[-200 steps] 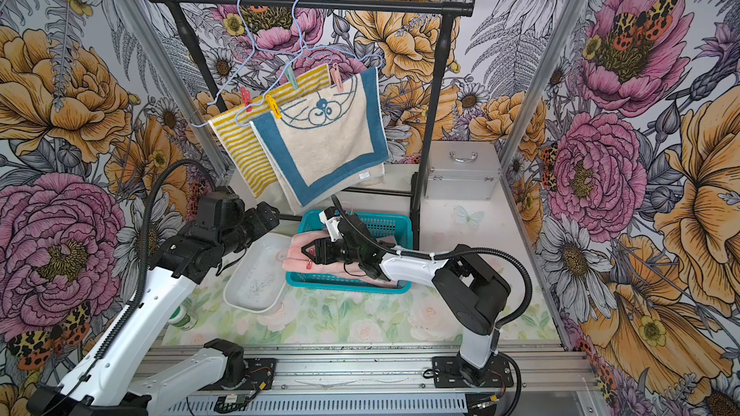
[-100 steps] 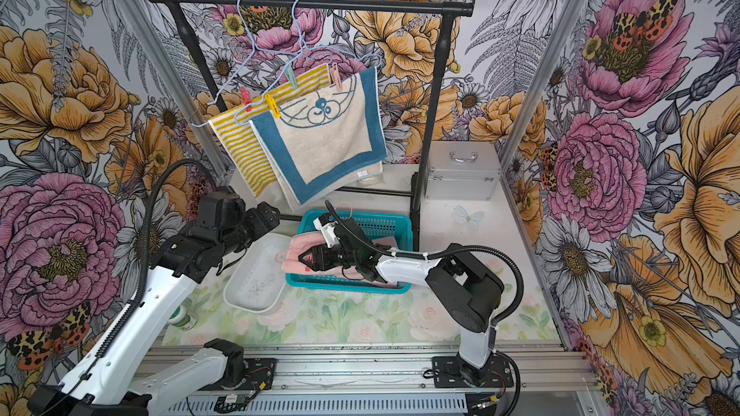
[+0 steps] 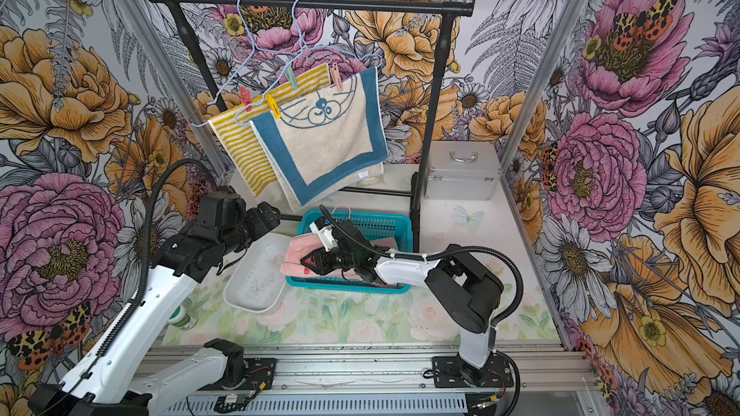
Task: Remove the clothespins securing towels to the hanger
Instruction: Remove the clothespin from the hanger.
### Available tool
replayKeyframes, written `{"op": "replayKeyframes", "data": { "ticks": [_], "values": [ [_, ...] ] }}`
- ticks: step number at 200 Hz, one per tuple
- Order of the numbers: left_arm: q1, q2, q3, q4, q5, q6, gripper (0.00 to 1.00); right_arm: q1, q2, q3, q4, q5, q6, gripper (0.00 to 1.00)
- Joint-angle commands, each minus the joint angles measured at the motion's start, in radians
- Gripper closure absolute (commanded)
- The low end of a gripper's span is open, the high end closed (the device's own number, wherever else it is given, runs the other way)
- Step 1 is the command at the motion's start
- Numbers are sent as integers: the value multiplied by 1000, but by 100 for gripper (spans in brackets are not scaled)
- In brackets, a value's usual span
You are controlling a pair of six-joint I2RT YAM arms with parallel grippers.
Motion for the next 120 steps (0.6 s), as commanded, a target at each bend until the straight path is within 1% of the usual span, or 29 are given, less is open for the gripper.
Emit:
{"op": "replayKeyframes", "data": {
  "ticks": [1, 7, 23, 35, 67, 80, 120],
  "values": [
    [-1, -8, -6, 14, -7, 21, 4, 10, -44, 27, 0, 27, -49, 67],
    [-2, -7, -6, 14, -7, 22, 4, 13, -48, 28, -4, 29, -57, 67],
    [-2, -7, -7, 14, -6, 22, 4, 12, -55, 30, -20, 40, -77, 61],
    [-3, -8, -7, 14, -6, 21, 4, 11, -58, 31, -22, 42, -85, 59],
    [-2, -2, -1, 16, -11, 25, 4, 12, -54, 41, -28, 35, -91, 59],
    [-2, 2, 0, 18, -11, 23, 4, 11, -54, 45, -31, 32, -95, 62],
    [-2, 16, 10, 23, -10, 25, 4, 11, -59, 54, -45, 35, -111, 79]
  ]
}}
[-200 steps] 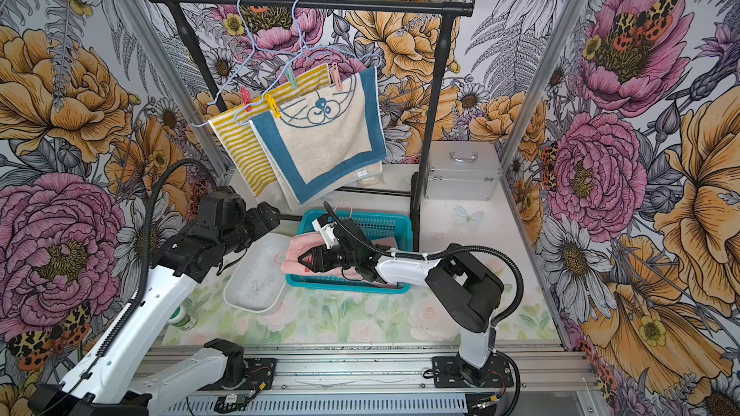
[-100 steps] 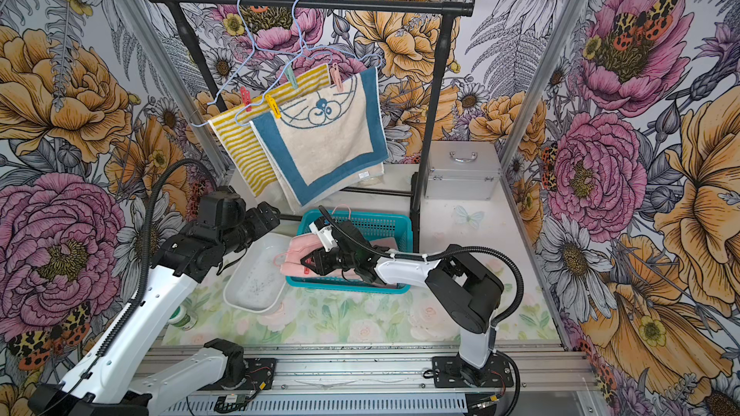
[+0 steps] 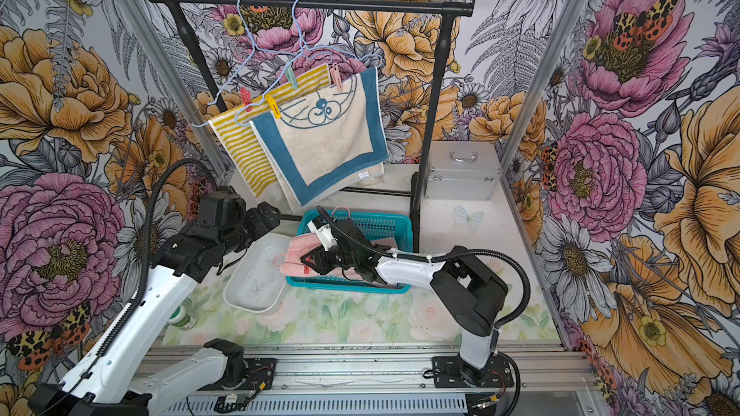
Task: Remove the clothespins securing towels to the hanger
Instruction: Remove the clothespin from the hanger.
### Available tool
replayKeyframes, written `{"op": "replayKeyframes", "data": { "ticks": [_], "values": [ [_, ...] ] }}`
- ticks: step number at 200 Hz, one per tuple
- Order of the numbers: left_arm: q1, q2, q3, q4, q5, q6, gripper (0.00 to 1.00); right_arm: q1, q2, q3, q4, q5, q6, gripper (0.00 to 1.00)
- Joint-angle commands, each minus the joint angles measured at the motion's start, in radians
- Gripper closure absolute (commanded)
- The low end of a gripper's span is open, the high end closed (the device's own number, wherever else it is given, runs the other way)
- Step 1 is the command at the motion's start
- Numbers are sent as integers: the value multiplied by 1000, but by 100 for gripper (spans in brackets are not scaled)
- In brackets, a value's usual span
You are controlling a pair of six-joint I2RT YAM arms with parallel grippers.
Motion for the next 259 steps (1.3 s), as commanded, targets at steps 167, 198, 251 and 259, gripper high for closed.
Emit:
{"op": "replayKeyframes", "data": {
  "ticks": [167, 198, 251, 259],
  "values": [
    [28, -18, 19, 21, -3, 58, 3, 6, -124, 99, -165, 65, -191, 100],
    [30, -29, 4, 22, 1, 58, 3, 7, -115, 148, -202, 67, -224, 100],
    [31, -42, -23, 22, -10, 48, 3, 7, -114, 223, -294, 115, -311, 100],
    [31, -40, -21, 22, -10, 48, 3, 7, -118, 232, -319, 137, -330, 100]
  ]
}}
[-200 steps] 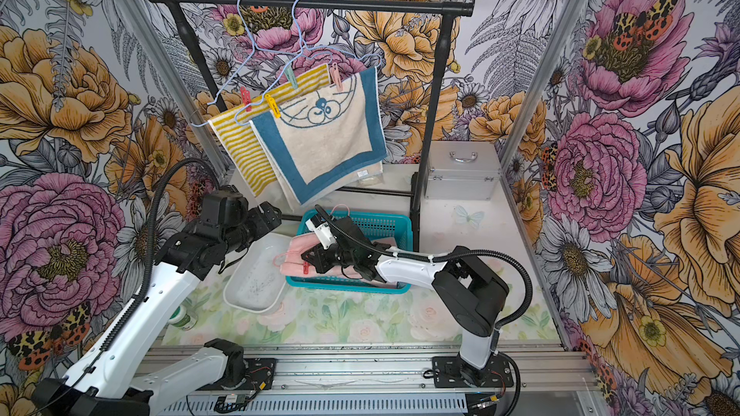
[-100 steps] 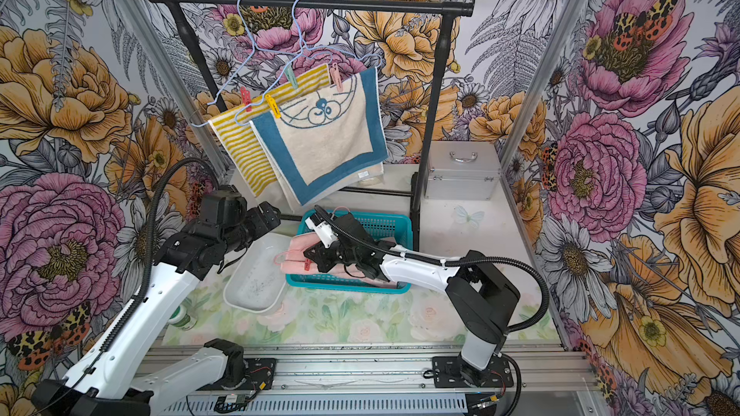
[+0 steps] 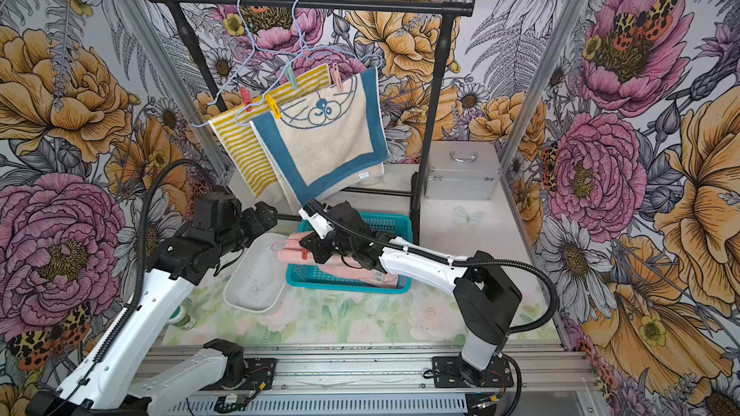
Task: Remove the clothespins securing towels to the hanger
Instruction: Remove the clothespin from the hanger.
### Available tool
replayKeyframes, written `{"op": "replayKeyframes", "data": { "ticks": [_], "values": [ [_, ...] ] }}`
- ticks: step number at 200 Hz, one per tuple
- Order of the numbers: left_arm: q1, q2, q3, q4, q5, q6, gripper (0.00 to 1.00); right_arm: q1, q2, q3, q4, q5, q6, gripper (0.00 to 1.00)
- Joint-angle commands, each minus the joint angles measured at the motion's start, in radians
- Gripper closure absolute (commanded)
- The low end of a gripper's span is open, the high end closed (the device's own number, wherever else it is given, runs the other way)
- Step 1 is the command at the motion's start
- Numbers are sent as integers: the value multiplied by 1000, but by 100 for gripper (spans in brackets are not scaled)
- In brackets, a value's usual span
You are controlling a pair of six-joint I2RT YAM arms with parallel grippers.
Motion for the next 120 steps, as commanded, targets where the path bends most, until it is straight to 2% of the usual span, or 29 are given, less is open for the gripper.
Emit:
{"op": "replayKeyframes", "data": {
  "ticks": [1, 37, 68, 104, 120],
  "values": [
    [9, -12, -13, 19, -10, 18, 3, 7, -30, 52, -60, 61, -80, 100],
    [10, -1, -2, 20, -10, 25, 3, -38, -50, 56, -81, 9, -69, 100],
    [11, 7, 8, 26, -4, 28, 3, -93, -44, 89, -79, -125, 1, 100],
    [17, -4, 14, 24, -10, 32, 3, -95, -48, 97, -79, -137, 3, 100],
    [45, -20, 12, 9, -4, 36, 3, -88, -42, 107, -79, -138, -4, 100]
  ]
}}
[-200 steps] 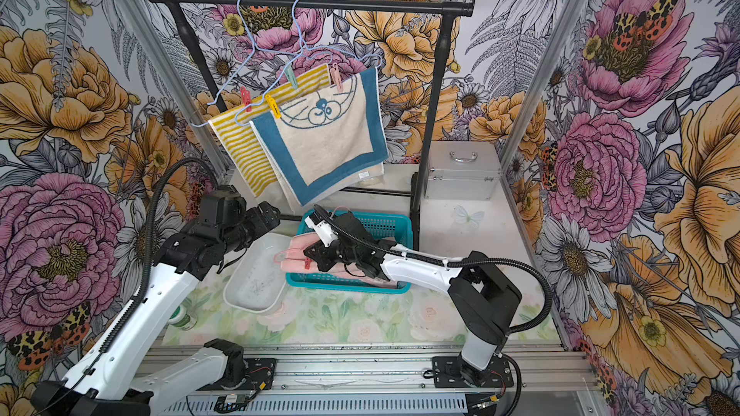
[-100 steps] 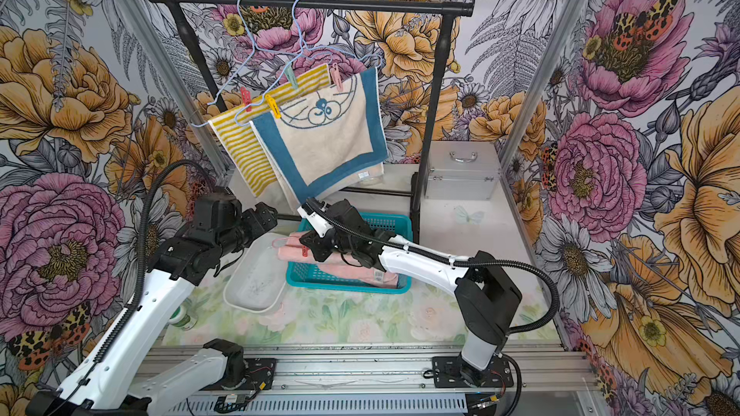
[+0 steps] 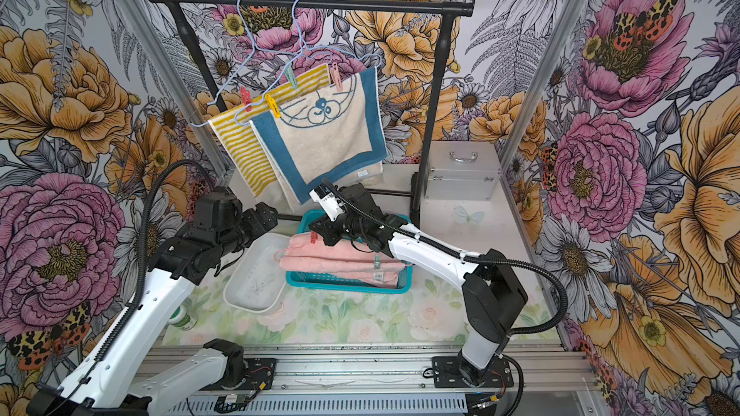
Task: Remove the clothespins securing towels to the hanger
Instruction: Remove the clothespin from the hanger, then place the clothespin in the storage box.
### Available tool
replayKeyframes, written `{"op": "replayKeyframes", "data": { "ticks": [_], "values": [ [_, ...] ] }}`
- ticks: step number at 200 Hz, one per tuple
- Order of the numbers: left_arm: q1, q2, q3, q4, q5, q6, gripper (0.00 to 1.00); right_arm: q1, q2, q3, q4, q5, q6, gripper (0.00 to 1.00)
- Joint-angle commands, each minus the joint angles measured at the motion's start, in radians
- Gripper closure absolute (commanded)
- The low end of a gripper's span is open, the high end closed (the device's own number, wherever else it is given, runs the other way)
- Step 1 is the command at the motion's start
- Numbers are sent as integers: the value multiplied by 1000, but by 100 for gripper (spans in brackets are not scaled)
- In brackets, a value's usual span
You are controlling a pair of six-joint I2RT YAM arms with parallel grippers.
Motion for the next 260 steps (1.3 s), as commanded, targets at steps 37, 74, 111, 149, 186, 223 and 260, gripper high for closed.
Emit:
{"op": "replayKeyframes", "data": {
  "ticks": [37, 74, 111, 149, 186, 223, 260],
  "values": [
    [172, -67, 20, -78, 29, 44, 3, 49, 25, 103, 5, -52, -19, 100],
    [287, -126, -55, -104, 91, 22, 3, 75, 127, 220, 0, -68, -33, 100],
    [316, -182, -130, -104, 101, -10, 3, 94, 251, 366, -33, -75, -61, 100],
    [318, -212, -172, -110, 110, -15, 3, 103, 377, 493, -75, -44, -103, 100],
    [318, -244, -200, -112, 113, -14, 3, 108, 465, 548, -90, 7, -123, 100],
    [318, -286, -236, -111, 126, -26, 3, 130, 526, 587, -103, 34, -138, 100],
    [318, -314, -255, -114, 129, -37, 3, 142, 537, 552, -125, 50, -116, 100]
  ]
}}
